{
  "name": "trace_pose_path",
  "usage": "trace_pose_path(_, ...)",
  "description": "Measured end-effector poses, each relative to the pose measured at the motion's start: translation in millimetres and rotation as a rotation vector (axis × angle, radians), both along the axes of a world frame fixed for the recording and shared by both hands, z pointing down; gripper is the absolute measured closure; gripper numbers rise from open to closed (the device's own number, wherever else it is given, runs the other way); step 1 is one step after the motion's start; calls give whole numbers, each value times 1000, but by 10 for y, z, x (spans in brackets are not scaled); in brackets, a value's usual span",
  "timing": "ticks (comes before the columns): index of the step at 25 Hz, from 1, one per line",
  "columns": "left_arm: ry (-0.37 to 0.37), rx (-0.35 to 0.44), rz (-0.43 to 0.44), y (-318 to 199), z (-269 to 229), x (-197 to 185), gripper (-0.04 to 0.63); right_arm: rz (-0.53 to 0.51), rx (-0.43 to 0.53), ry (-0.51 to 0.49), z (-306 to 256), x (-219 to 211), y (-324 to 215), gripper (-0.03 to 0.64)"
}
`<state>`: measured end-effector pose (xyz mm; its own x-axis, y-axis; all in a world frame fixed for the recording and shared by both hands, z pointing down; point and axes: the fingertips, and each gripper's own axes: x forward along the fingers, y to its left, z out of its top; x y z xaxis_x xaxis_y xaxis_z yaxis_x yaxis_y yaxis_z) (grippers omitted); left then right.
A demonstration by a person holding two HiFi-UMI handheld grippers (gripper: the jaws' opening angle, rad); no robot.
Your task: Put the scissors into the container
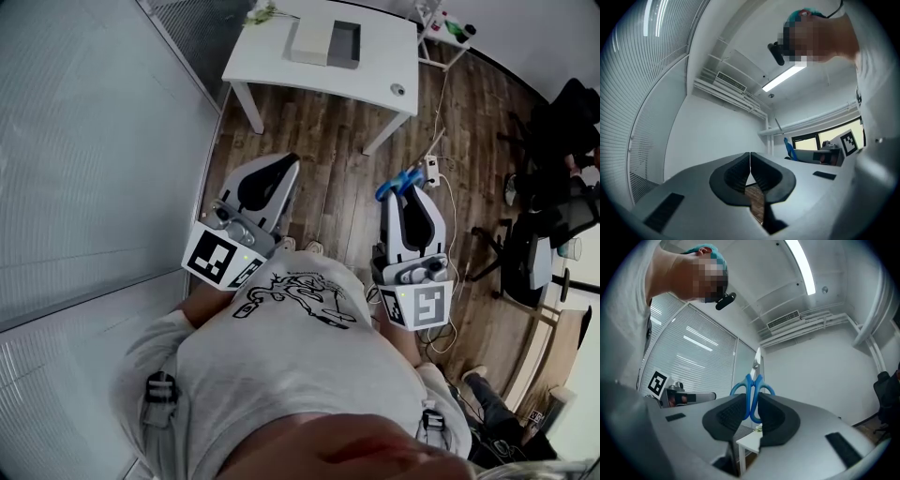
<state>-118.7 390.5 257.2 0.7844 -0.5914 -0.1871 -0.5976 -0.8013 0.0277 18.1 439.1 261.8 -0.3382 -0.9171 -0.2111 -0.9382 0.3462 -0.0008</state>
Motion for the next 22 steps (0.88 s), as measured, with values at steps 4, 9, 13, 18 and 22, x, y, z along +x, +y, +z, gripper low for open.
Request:
trace_pose_path(4,-4,-8,-9,-40,34,134,574,11,0,1,18,175,-26,531)
trace_pose_path(9,-2,-17,-17,-135,109,272,574,16,-16,3,97,349,-139,531)
trace_pose_path(13,-3,-31,-27,-185,162,314,574,15,-22,-1,142,426,-200,531)
trace_pose_path(18,-5,-39,-30,-326,207,342,574,8,-26,-4,170,443,-355,531)
trace_pose_path(22,-2,-42,-21,-507,225,386,574,6,-30,-7,182,438,-527,531)
